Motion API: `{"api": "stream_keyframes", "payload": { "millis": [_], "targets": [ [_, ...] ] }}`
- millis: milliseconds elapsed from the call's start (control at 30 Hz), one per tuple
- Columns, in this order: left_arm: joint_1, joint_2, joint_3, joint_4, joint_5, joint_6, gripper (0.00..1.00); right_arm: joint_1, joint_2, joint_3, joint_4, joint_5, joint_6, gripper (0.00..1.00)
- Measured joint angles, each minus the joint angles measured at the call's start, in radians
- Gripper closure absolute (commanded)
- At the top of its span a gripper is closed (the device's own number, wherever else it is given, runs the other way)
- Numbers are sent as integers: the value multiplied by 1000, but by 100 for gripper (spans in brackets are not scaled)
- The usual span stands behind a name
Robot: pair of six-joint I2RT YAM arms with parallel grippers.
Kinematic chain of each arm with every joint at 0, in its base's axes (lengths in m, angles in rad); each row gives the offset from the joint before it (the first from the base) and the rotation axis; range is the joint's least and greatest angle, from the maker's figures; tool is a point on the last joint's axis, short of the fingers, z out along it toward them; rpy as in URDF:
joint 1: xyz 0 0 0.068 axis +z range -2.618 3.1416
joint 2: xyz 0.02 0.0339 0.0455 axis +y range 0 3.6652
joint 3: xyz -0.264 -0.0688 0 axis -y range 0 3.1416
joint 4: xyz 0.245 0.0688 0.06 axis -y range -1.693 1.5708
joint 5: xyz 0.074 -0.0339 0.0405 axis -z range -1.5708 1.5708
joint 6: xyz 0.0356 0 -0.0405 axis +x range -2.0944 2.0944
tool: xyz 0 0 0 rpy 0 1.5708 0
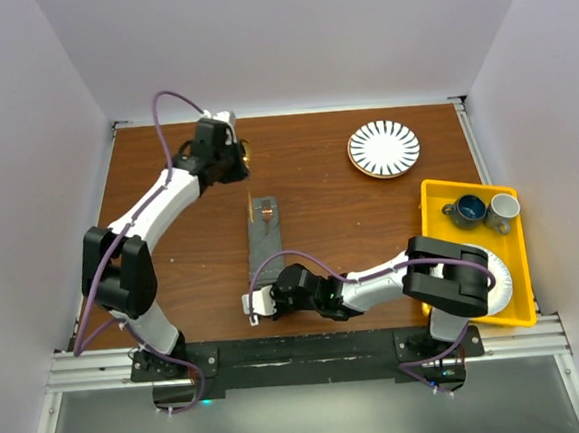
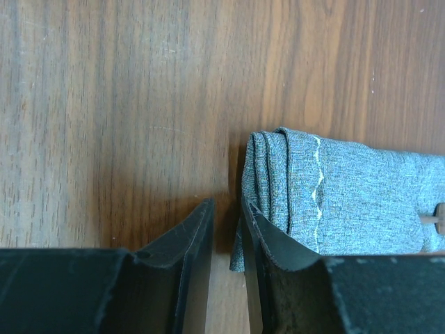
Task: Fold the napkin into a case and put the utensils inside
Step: Insert the spoon into the folded napkin.
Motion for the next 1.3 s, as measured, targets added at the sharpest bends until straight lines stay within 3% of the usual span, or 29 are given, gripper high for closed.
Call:
{"api": "stream_keyframes", "payload": {
  "millis": [233,1300],
  "targets": [
    [-122,14,-51,43,-66,-70,100,0,-5,-21,29,0,-21,71],
    [-170,93,-181,50,-152,-101,100,0,-11,-44,58,2,-24,72]
  ]
}}
